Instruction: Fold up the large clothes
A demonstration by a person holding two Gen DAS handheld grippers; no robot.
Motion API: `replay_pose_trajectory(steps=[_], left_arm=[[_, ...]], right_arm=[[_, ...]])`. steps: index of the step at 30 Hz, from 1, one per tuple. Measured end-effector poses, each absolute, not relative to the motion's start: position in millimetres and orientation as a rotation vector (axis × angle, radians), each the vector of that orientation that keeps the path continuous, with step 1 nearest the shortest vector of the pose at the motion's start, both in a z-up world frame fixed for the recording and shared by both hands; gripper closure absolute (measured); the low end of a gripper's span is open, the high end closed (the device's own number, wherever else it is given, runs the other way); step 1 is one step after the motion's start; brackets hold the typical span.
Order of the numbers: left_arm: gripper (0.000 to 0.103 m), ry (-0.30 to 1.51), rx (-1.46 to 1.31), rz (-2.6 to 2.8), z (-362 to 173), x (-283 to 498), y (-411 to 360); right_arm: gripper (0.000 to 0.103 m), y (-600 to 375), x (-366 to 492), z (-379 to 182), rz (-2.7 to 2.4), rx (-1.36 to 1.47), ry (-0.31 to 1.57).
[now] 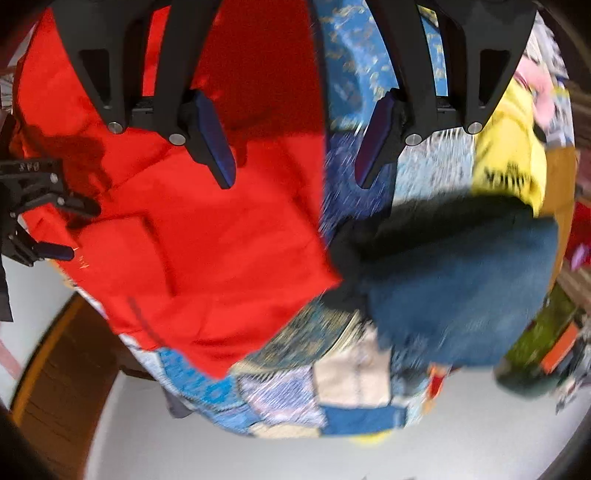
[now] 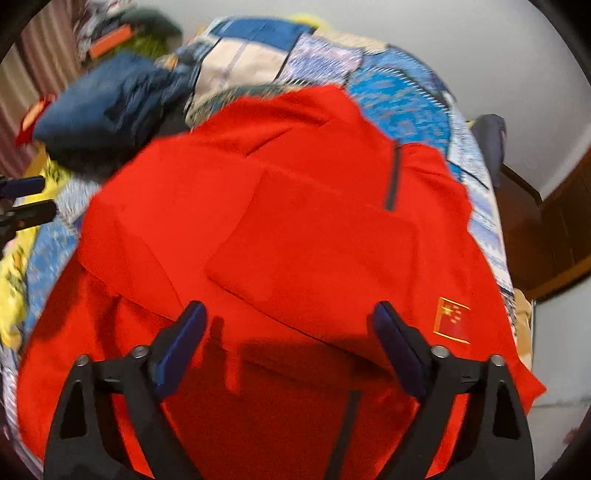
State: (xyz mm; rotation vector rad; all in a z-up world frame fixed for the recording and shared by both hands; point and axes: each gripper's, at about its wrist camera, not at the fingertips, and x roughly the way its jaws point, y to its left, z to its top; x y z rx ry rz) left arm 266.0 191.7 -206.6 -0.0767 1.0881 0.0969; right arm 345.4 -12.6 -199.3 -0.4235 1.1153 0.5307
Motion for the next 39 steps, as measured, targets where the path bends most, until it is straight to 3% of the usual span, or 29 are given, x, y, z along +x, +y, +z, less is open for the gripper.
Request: replay_pose_trajectory(steps=[8, 11, 13, 19, 31, 39], left_arm=[[0.037, 1.147, -0.179, 0.073, -249.9, 238.1, 207.9], [0.037, 1.169, -0.194, 0.054, -259.6, 238.7, 200.9], [0.037, 1.18, -0.214, 0.04, -265.3, 240.6, 199.1], [0.037, 1.157, -0.249, 0.044, -263.5, 249.1, 195.0], [0.037, 1.107, -0.281, 0.036, -244.1, 264.9, 185.5], [0.037, 1.169, -0.24, 0.059, -267.9, 284.0, 169.4]], right_arm=[[0.046, 9.6, 354.1, -223.6, 0.547, -0.476, 1.149], [0.068, 13.6, 357.5, -226.1, 0.586, -0.451, 1.139], [0.093, 18.9, 359.0, -226.2, 0.603, -0.451, 1.129], [0.097, 11.6, 358.9, -201.9, 0.563, -0.385, 1.035], [0.098, -82.8, 373.1, -94.2, 0.373, -0.138, 0.787], [0.098, -146.9, 375.9, -85.5, 0.254, -0.038, 0.773]])
